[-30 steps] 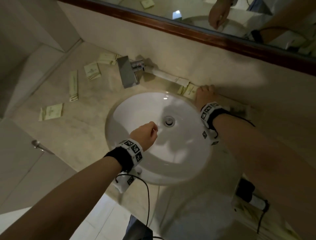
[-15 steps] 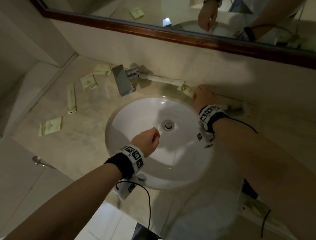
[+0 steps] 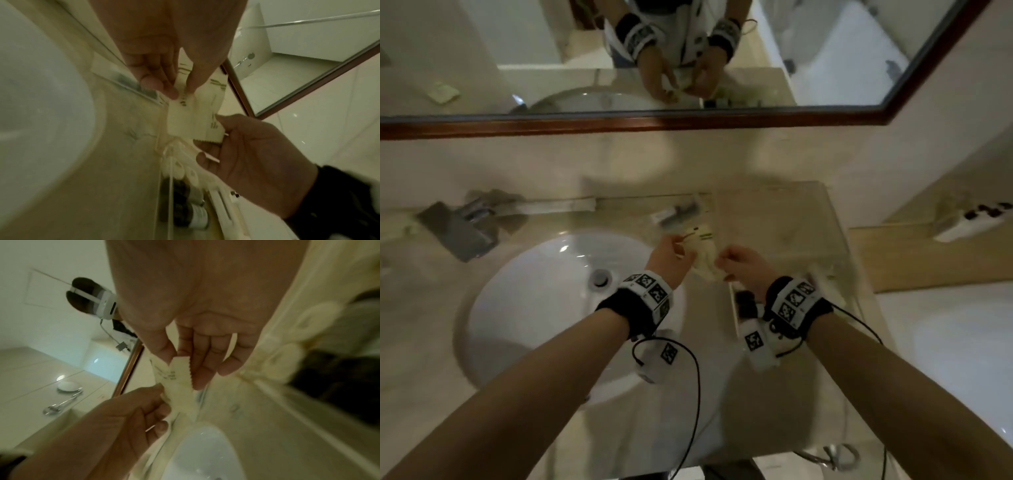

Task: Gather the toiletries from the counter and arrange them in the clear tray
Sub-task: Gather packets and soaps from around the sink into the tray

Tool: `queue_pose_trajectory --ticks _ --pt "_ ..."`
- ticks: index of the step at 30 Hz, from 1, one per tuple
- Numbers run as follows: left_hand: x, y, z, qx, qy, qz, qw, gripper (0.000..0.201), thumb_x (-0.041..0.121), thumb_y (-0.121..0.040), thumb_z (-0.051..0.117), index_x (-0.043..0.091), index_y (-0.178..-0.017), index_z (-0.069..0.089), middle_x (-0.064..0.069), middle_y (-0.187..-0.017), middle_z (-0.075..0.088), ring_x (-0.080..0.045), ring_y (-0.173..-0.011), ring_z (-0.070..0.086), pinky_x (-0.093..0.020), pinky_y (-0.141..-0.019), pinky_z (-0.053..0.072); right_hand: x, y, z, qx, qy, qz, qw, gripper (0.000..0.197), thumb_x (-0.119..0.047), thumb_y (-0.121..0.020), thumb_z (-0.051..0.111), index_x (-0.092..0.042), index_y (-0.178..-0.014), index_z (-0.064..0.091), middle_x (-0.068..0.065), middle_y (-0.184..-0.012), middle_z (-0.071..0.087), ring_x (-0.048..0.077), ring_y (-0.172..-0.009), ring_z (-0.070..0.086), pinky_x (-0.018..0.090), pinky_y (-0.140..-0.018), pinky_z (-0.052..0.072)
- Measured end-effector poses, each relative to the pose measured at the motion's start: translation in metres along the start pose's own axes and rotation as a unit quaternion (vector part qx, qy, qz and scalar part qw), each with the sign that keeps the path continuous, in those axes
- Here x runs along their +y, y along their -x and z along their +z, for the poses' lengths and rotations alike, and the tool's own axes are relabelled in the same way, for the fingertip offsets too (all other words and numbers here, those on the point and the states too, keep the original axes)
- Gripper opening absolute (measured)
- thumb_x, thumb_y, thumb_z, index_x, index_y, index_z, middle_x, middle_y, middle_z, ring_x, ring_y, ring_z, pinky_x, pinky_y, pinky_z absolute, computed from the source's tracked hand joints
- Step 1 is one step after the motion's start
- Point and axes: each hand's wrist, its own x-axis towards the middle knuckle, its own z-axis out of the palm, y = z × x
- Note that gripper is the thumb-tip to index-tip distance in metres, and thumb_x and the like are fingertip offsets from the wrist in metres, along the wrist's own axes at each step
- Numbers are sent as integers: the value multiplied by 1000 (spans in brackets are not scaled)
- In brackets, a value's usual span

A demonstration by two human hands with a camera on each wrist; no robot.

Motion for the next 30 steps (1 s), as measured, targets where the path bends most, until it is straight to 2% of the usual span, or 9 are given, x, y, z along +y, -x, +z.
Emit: queue_pose_trajectory --ticks 4,7,11,15,19,21,25,27,30 --pt "10 10 46 -78 -62 28 995 42 21 -86 63 5 -121 45 2 -79 49 -20 -84 51 -28 -72 40 40 40 -28 55 -80 60 993 16 -21 -93 51 -18 -78 52 0 -76 53 16 -73 53 26 -69 46" --pt "17 22 79 -138 -126 50 981 43 25 -89 60 6 -123 44 -1 -91 50 -17 -85 49 -27 -73 39 72 55 -45 83 -23 64 994 18 -31 -91 55 -18 -78 53 0 -78 57 16 -74 55 27 -68 47" --pt "21 30 111 -181 -122 29 975 41 33 -92 54 9 -123 43 -6 -96 59 -26 -91 60 -35 -81 50 90 66 -84 163 24 75 983 28 -29 -91 52 -3 -99 59 14 -102 63 26 -90 58 41 -87 48" --pt "28 30 124 -177 -167 23 970 39 32 -94 52 10 -124 43 -6 -99 59 -24 -89 58 -28 -70 45 106 77 -129 227 49 81 969 29 -24 -93 49 2 -102 56 23 -102 62 27 -84 55 34 -74 43" --pt "42 25 137 -165 -194 14 967 33 20 -95 48 9 -126 44 -8 -111 65 -26 -101 62 -30 -82 49 125 82 -151 250 110 96 957 30 -26 -93 47 3 -98 53 25 -98 61 35 -85 56 33 -67 39" --pt "49 20 150 -162 -199 20 966 34 24 -92 49 12 -124 47 -5 -107 68 -24 -98 65 -32 -87 53 129 83 -158 258 109 98 955 30 -24 -93 46 4 -98 52 25 -99 60 39 -90 56 32 -68 38" --pt "60 16 182 -165 -148 -17 975 36 35 -92 50 15 -122 45 -5 -110 66 -25 -97 66 -30 -75 54 131 82 -159 239 95 90 962 25 -28 -92 48 -4 -92 54 11 -84 58 30 -81 56 32 -69 42" --pt "64 17 195 -163 -107 -35 980 47 36 -91 54 12 -129 41 -11 -116 66 -29 -101 65 -37 -84 56 125 80 -150 193 80 76 975 23 -28 -93 48 -6 -88 52 4 -74 52 20 -70 50 27 -62 39" --pt "65 17 202 -159 -122 -27 979 47 28 -91 57 5 -129 41 -15 -117 64 -30 -105 63 -39 -90 53 127 70 -137 150 76 61 984 24 -31 -94 48 -8 -91 54 4 -82 53 19 -76 50 30 -71 39"
